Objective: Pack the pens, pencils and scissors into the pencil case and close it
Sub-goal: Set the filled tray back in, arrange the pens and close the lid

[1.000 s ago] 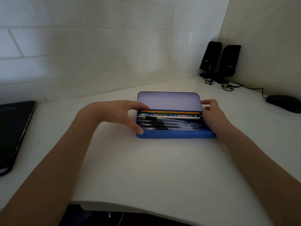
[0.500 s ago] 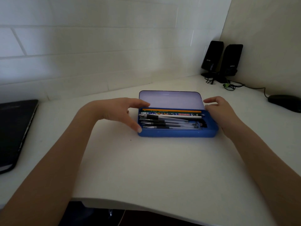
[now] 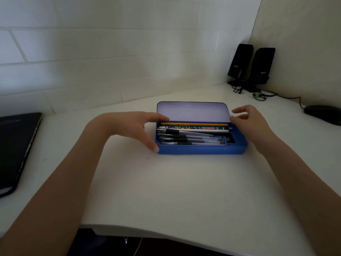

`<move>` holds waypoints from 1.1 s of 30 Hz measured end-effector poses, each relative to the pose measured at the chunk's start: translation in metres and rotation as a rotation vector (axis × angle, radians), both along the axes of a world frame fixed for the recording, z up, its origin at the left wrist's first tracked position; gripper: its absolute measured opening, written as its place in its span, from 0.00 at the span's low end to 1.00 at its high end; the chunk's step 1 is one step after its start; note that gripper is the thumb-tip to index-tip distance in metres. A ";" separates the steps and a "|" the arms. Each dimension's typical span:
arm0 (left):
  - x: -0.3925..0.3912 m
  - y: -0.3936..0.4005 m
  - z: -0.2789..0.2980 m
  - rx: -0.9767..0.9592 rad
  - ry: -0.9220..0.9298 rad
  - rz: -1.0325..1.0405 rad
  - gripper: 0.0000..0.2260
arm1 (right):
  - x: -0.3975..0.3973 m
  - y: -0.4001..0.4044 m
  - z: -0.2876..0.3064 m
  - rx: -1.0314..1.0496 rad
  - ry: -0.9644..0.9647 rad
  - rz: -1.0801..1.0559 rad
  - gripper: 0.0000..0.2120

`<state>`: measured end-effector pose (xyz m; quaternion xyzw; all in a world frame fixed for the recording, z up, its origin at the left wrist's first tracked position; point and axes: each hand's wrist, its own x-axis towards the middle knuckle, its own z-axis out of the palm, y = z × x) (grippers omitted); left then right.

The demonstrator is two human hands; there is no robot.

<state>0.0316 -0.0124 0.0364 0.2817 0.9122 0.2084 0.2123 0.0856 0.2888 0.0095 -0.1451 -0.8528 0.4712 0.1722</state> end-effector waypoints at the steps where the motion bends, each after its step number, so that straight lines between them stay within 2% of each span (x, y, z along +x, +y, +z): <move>1: 0.001 0.000 0.000 -0.002 -0.006 -0.006 0.49 | 0.000 0.001 0.001 0.029 0.022 -0.001 0.14; 5: 0.003 0.000 0.002 0.067 -0.054 -0.008 0.53 | 0.003 0.005 0.005 0.039 0.059 -0.006 0.13; 9: 0.005 0.000 0.004 0.108 -0.036 0.005 0.48 | 0.009 0.008 0.016 0.148 0.089 -0.010 0.08; 12: 0.007 0.003 0.003 0.104 -0.002 0.013 0.46 | 0.020 0.002 0.030 0.333 -0.036 0.217 0.02; 15: 0.007 0.004 0.002 0.076 0.035 0.013 0.44 | 0.030 -0.013 0.038 0.463 -0.216 0.461 0.03; 19: 0.007 0.004 0.004 0.064 0.039 0.012 0.42 | 0.032 -0.019 0.039 0.520 -0.202 0.495 0.04; 21: 0.006 0.003 0.004 0.104 0.021 0.026 0.36 | 0.032 -0.018 0.039 0.512 -0.188 0.493 0.04; 23: 0.006 0.003 0.005 0.204 -0.010 0.073 0.23 | 0.032 -0.019 0.039 0.523 -0.166 0.480 0.04; 25: 0.006 0.003 0.005 0.277 0.015 0.103 0.15 | 0.031 -0.020 0.037 0.530 -0.130 0.452 0.03; 33: 0.004 0.004 0.009 0.356 0.225 0.122 0.08 | 0.030 -0.029 0.032 0.593 -0.118 0.434 0.04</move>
